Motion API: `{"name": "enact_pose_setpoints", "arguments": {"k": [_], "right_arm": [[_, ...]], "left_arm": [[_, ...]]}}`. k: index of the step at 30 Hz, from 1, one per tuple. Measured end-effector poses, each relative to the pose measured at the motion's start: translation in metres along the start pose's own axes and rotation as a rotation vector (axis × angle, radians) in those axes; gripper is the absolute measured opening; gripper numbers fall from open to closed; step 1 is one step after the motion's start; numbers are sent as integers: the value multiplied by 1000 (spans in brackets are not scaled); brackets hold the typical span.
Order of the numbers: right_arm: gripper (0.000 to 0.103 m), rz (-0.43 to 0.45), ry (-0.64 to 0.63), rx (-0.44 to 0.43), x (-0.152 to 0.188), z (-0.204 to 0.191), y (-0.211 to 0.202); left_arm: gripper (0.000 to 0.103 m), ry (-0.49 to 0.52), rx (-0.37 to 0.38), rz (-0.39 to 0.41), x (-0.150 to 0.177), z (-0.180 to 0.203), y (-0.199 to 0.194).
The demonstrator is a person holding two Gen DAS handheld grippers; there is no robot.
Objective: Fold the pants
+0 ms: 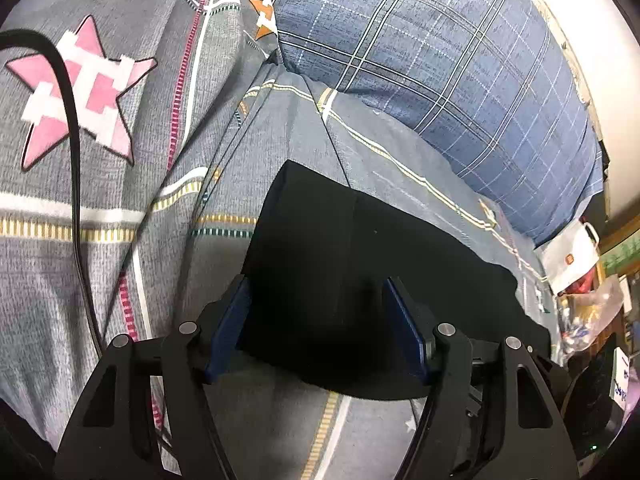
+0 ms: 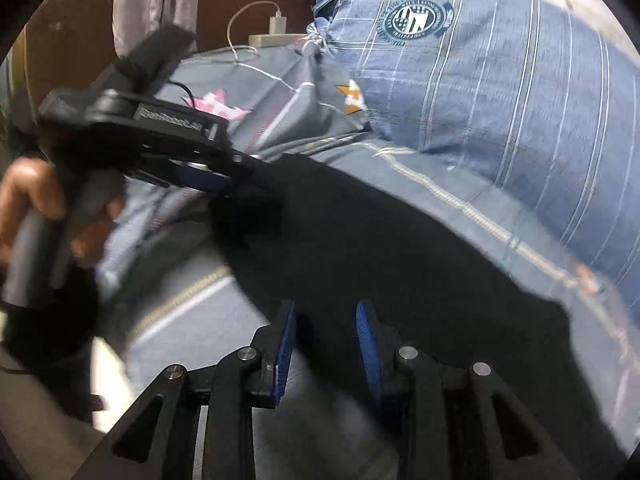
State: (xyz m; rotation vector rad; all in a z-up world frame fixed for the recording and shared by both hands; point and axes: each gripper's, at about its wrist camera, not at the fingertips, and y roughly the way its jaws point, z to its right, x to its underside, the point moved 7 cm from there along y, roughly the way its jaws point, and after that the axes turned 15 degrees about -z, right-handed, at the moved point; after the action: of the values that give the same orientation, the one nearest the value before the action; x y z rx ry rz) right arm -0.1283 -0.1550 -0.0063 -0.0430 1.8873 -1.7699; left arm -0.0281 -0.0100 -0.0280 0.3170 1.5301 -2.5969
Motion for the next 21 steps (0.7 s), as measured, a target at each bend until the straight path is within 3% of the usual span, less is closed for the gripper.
{"name": "enact_pose_setpoints", "arguments": {"k": [4, 7, 8, 14, 18, 21], "right_arm": [[30, -5, -73, 18, -1, -5, 7], [7, -1, -49, -6, -2, -2, 4], [5, 6, -20, -30, -4, 0, -2], [5, 95, 73, -126, -10, 1, -49], [5, 14, 102, -133, 3, -10, -10], [7, 0, 168, -186, 8, -6, -5]], "left_arm": [[67, -5, 5, 10, -3, 1, -1], [67, 4, 0, 18, -3, 4, -4], [67, 6, 0, 18, -3, 6, -6], [67, 59, 8, 71, 6, 14, -25], [67, 55, -82, 27, 9, 1, -2], [67, 50, -73, 26, 12, -3, -7]]}}
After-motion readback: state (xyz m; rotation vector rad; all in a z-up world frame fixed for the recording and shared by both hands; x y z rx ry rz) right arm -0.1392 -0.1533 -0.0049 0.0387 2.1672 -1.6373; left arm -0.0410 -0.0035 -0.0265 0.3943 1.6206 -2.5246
